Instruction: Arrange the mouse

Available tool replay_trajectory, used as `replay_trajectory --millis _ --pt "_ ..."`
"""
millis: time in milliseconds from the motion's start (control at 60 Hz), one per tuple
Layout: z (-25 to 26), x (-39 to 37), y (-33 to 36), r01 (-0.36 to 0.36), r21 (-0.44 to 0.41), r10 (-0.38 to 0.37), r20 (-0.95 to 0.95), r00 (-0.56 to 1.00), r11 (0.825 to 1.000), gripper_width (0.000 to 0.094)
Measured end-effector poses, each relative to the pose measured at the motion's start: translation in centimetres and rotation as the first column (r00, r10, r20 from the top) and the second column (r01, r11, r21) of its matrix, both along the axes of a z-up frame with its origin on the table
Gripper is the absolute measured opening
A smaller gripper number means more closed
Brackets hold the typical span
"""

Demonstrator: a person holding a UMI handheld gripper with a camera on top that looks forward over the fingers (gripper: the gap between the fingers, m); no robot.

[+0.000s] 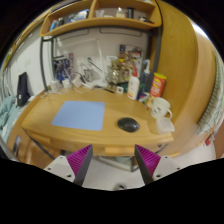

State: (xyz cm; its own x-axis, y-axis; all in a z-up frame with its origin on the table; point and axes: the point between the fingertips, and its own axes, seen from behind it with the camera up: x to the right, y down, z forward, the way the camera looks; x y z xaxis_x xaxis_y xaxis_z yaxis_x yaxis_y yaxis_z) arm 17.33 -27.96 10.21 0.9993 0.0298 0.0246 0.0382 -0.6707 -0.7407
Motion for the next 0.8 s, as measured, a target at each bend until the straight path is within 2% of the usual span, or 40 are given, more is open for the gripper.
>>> replay_trajectory --millis 117,200,567,800 --pt "-5.0 5.1 1.0 0.044 -0.044 -0.043 0.034 0.999 0.998 0.0843" --pt "-7.0 7.2 2.8 0.043 -0.061 -0.04 0.049 0.998 0.997 0.0842" --pt "-10.2 9.5 14.4 -0.03 -0.109 0.033 0.028 0.999 0.994 0.0845" --pt "-11.9 9.7 19.6 -0.043 -0.164 0.035 -0.047 0.998 0.986 0.0793"
